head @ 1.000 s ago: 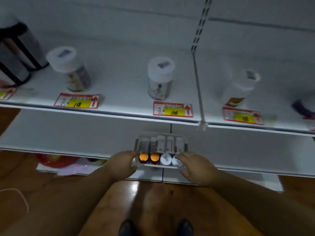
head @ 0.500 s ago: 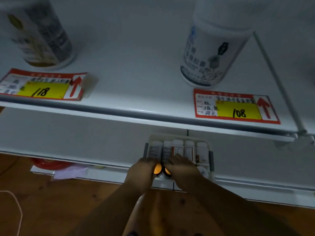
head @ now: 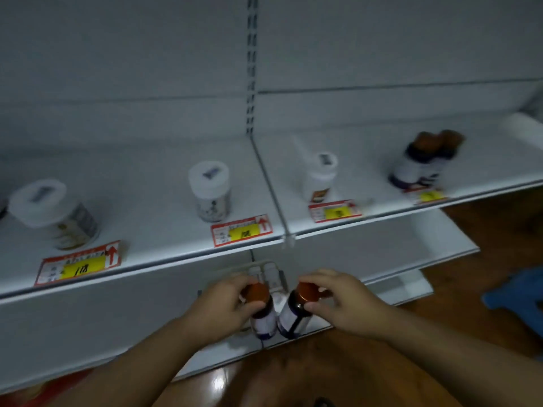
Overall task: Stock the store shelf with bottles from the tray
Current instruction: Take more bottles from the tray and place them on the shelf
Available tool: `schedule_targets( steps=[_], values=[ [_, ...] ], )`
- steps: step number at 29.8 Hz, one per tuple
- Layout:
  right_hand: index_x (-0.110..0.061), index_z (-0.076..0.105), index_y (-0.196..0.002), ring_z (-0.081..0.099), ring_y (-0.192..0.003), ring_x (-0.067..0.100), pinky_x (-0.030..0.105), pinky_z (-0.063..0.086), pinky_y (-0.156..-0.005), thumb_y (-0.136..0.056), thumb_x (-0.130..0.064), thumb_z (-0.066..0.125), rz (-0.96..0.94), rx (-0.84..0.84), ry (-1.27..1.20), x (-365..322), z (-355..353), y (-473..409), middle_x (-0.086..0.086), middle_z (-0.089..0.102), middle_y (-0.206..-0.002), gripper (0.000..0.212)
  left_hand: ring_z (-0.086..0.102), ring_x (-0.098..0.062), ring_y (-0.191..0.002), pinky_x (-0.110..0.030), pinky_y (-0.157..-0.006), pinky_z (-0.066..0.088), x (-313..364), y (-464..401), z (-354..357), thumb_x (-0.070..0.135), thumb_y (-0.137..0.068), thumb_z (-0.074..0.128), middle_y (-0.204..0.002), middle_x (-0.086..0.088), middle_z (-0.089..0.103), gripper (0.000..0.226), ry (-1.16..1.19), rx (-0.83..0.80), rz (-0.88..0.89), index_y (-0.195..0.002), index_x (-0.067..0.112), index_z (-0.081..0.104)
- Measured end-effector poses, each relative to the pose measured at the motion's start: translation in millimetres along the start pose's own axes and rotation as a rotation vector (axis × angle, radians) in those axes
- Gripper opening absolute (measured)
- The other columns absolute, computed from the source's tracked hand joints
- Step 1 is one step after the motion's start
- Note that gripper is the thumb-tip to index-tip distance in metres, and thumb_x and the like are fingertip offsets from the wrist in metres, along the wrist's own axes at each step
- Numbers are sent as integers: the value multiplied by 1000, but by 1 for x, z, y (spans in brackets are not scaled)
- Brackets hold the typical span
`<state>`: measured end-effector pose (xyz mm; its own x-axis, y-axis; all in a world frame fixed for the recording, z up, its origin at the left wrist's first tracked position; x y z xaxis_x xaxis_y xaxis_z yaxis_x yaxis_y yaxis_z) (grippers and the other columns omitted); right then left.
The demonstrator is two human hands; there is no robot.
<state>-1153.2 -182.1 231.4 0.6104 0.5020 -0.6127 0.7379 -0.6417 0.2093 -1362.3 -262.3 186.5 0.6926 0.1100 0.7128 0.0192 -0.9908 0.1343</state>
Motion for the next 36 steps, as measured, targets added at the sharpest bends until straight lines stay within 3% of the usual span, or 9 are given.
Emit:
schedule_targets(
  steps=[5, 8, 14, 18, 20, 23, 30, 32, 36],
  values=[
    [-42, 60, -105, 60, -93, -6, 12, 51, -72, -81, -27, 70, 44, 217, -93, -27, -123, 91, -18, 64, -96, 30, 66, -3, -74, -18, -66, 51, 137, -19, -43, 35, -70, 78, -80, 8, 73, 17, 206, -64, 158, -84, 29, 69],
    [-37, 65, -98, 61, -89, -5, 11, 51, -70, -81, -23, 71, 31, 345, -95, -34, -177, 121, -17, 67, -92, 23, 66, -19, -76, -35, -73, 53, 212, -38, -58, 24, -72, 80, -83, -10, 74, 20, 259, -67, 195, -86, 15, 70],
    [-35, 66, -104, 60, -90, -8, 7, 48, -71, -77, -33, 73, -57, 480, -67, -12, -251, 131, -25, 62, -92, 28, 60, -15, -61, -38, -62, 52, 302, -78, -69, 35, -68, 81, -70, -4, 69, 28, 160, 26, 220, -80, 14, 67],
    [-31, 61, -118, 53, -94, -19, 4, 44, -70, -75, -43, 70, -66, 523, -88, 22, -286, 122, -31, 56, -97, 44, 63, -16, -65, -37, -62, 53, 329, -108, -74, 50, -65, 77, -75, -6, 72, 37, 94, 66, 169, -78, 18, 65],
    [-31, 66, -106, 54, -86, -21, 3, 43, -69, -73, -43, 72, -71, 558, -119, 43, -306, 114, -27, 59, -91, 36, 66, -19, -68, -40, -66, 56, 344, -125, -77, 54, -60, 77, -74, -6, 73, 42, 86, 118, 158, -76, 17, 64],
    [-27, 67, -77, 63, -72, -5, 14, 51, -69, -66, -38, 78, -63, 628, -313, 70, -337, 99, -11, 68, -77, 19, 69, -30, -74, -45, -68, 59, 361, -149, -82, 50, -57, 81, -75, -15, 71, 51, 200, 234, 122, -75, 6, 63],
    [-13, 55, -79, 68, -78, 24, 43, 58, -71, -54, -53, 76, -93, 640, -524, 99, -390, 51, 10, 70, -83, 51, 69, -24, -74, -38, -63, 62, 379, -191, -96, 46, -55, 82, -79, -15, 66, 50, 411, 518, 16, -70, 7, 55],
    [-16, 55, -76, 66, -78, 23, 41, 55, -67, -52, -56, 75, -82, 705, -530, 104, -402, 31, 9, 69, -83, 51, 68, -21, -72, -33, -59, 62, 379, -203, -104, 44, -58, 83, -76, -11, 65, 47, 446, 637, 18, -70, 8, 55],
    [-18, 48, -69, 53, -64, 5, 23, 35, -51, -68, -51, 73, -15, 809, -457, 118, -417, -25, -6, 53, -68, 41, 69, -24, -86, -44, -81, 59, 362, -238, -109, 34, -64, 84, -95, -10, 71, 40, 598, 804, -14, -91, 9, 67]
  ],
)
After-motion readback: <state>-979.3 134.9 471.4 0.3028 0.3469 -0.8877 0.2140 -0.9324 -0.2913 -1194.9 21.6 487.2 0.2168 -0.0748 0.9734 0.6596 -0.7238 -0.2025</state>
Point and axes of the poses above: each hand's wrist, its own y-axis away from the middle knuckle, its own z-axis out of the palm, x = y × z, the point moved 3 cm from there along -y, towards the middle knuckle
